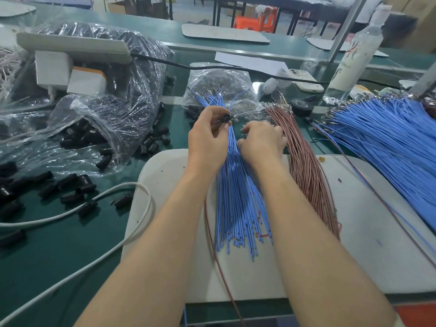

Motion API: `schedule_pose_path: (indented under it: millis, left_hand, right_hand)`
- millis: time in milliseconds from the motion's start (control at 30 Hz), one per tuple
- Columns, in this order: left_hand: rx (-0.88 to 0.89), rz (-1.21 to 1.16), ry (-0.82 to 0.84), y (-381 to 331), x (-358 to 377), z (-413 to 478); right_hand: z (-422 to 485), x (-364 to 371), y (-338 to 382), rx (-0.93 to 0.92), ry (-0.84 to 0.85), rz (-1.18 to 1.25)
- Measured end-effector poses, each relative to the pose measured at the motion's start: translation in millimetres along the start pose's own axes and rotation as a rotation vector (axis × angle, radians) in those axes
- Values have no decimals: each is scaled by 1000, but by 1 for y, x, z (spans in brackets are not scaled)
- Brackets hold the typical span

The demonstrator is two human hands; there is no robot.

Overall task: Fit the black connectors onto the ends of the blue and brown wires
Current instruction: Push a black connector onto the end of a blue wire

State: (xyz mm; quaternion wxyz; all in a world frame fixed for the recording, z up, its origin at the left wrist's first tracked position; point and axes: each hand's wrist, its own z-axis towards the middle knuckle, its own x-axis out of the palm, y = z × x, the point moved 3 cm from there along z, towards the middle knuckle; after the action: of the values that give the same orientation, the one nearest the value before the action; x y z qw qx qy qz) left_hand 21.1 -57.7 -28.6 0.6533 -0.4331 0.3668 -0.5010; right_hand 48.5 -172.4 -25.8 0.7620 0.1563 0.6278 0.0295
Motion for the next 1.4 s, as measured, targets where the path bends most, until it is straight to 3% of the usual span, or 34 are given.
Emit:
schedule_pose_path:
  millis: [400, 567, 800, 1100, 1233, 1400]
  left_hand:
    - [-43, 21, 7, 1, 1, 0]
    - [-23, 55, 28, 2, 2, 0]
    - [-21, 4, 48, -1, 3, -2]
    - [-71, -27, 52, -3, 3, -3]
    - [-87, -2, 47, -3, 3, -4]
    - [-97, 20, 45, -4, 2, -4]
  right_hand:
    - [7, 1, 0, 15, -48, 16]
    - [-1, -20, -1, -126, -147, 664]
    - [-13, -23, -14, -67, -52, 1123]
    - [-3, -12, -50, 131, -132, 892]
    - [-4, -11, -44, 48, -24, 864]
    - [-6, -21, -53, 35, -141, 606]
